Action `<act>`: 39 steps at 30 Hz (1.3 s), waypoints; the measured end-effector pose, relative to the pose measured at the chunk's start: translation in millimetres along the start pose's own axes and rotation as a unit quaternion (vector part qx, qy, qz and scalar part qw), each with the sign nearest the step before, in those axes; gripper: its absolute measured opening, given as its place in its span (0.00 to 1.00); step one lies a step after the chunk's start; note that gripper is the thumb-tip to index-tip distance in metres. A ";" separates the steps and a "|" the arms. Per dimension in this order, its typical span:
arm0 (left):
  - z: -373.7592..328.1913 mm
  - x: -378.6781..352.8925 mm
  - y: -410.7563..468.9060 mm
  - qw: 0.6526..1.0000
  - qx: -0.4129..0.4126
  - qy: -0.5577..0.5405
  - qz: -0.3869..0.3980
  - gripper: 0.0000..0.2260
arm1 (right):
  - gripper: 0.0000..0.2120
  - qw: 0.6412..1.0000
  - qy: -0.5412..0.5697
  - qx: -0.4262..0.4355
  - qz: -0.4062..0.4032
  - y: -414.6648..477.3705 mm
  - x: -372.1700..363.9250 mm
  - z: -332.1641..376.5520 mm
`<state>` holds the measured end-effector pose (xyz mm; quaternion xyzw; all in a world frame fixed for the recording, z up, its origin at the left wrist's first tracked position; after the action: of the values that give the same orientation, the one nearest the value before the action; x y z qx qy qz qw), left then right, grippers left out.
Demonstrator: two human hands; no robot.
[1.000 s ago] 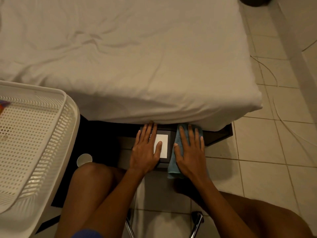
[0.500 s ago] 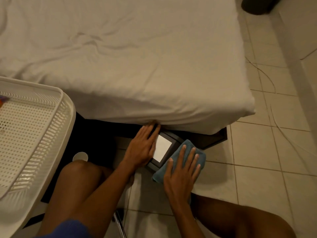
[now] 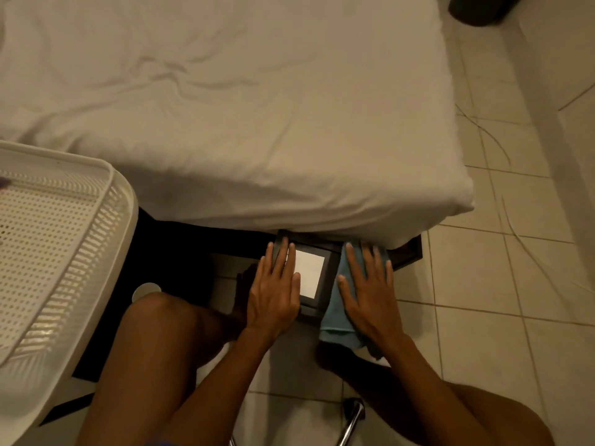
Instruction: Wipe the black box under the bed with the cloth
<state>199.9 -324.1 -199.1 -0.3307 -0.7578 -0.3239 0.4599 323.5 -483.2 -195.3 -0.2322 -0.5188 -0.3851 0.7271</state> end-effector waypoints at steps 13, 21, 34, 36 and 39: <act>22.3 3.6 34.0 0.997 -0.078 0.011 0.024 0.25 | 0.34 0.982 -0.043 -0.146 -0.110 -66.3 -6.5 29.7; -10.1 7.0 -0.4 0.949 0.268 -0.166 -0.007 0.29 | 0.34 0.969 -0.051 -0.206 -0.124 -94.6 -20.3 52.8; -21.6 4.2 -0.7 0.937 0.287 -0.192 -0.057 0.28 | 0.33 0.982 -0.063 -0.132 -0.117 -66.4 -17.7 42.8; -22.5 6.0 -1.6 0.939 0.285 -0.186 -0.051 0.28 | 0.34 0.989 -0.052 -0.088 -0.103 -52.8 -15.6 37.6; -23.6 8.6 -0.2 0.940 0.287 -0.178 -0.043 0.28 | 0.33 0.998 -0.033 -0.013 -0.060 -30.4 -11.4 32.6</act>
<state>208.0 -341.3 -182.7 -0.2038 -0.9018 -0.0476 0.3782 278.6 -473.6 -196.3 -0.2229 -0.5503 -0.4269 0.6820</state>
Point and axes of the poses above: each hand's wrist, its own y-axis towards the middle knuckle, its own x-axis out of the back of the hand, z = x × y, the point moved 3 cm from there along y, towards the middle knuckle, and after that the axes turned 12 degrees about -z, right-handed, at the moved point
